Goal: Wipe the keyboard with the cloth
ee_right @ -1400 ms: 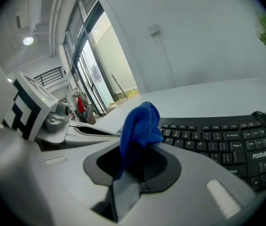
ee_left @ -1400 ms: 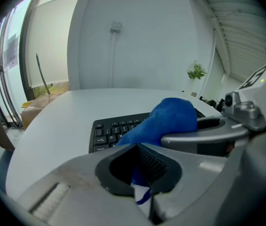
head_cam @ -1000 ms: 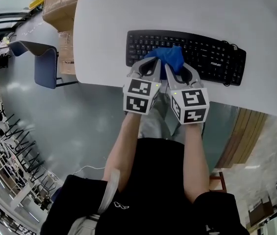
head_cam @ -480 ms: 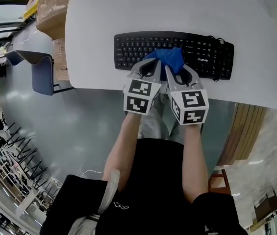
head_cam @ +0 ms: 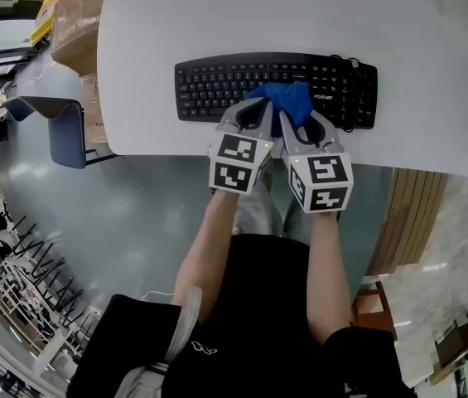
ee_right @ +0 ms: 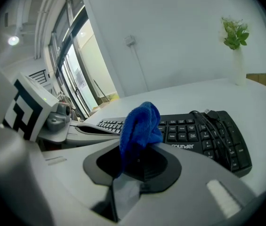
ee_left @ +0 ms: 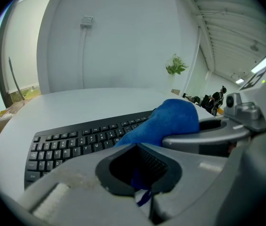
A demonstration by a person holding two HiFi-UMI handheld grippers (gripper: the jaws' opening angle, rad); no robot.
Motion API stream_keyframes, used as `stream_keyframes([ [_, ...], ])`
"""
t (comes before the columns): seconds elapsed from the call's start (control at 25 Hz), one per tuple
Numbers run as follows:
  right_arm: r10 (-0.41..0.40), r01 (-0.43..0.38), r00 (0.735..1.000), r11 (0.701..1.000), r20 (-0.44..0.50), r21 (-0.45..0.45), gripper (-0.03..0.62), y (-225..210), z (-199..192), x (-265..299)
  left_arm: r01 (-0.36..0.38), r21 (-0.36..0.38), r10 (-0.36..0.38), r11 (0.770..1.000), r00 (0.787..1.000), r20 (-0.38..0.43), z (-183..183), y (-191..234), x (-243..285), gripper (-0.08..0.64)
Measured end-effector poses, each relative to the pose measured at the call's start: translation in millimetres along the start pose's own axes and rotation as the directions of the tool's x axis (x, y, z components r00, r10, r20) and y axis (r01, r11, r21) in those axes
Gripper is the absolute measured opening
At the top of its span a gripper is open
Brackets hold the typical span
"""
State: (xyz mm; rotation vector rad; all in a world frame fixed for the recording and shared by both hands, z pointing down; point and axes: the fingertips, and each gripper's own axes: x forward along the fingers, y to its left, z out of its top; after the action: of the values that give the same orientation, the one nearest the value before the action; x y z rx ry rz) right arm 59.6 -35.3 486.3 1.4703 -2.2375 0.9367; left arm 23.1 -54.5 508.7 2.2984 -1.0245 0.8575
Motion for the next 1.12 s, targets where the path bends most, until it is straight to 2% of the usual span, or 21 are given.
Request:
stream_keyframes([
  [0.92, -0.123, 0.123, 0.992, 0.992, 0.008, 0.036, 0.087, -82, 4, -52, 0.129, 0.067, -0.128, 0.989, 0.992, -0.021, 28, -84, 49, -0.004],
  [1.12, -0.153, 0.149, 0.987, 0.985, 0.041, 0.085, 0.086, -103, 12, -66, 0.158, 0.091, -0.157, 0.983, 0.987, -0.012, 40, -108, 58, -0.005],
])
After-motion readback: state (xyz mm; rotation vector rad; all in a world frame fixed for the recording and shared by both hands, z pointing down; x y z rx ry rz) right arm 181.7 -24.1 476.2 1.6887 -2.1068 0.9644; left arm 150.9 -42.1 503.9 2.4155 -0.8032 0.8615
